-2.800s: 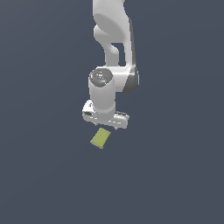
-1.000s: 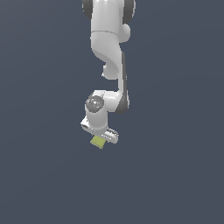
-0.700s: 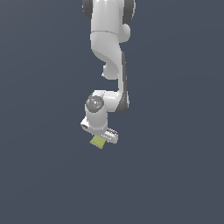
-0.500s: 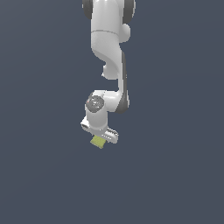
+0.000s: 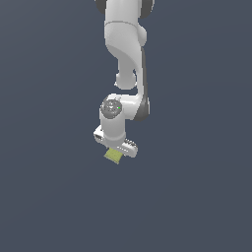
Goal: Pick up the object and move it to a goal position.
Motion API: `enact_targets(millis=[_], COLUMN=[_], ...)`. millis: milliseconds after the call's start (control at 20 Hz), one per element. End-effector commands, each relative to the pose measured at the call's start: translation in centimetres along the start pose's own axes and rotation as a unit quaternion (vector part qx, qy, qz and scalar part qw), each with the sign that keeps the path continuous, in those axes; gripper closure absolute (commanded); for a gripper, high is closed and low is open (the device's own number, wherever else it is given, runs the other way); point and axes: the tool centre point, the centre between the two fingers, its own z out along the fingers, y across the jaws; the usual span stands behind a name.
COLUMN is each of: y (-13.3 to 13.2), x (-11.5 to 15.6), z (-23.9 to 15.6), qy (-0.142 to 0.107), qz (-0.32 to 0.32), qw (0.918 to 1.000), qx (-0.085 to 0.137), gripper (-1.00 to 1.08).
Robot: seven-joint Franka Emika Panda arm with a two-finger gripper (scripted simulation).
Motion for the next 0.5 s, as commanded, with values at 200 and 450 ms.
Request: enact_targets(millis=[200,450], y=[-2.1,-4.2], x=[-1.8,-3.8], z=[-5.0,-10.3], qy=[0.001,0.001], qz=[0.000,0.000], qw=[1.0000,1.0000], qx=[0.001,0.001], gripper=[1.08,1.08])
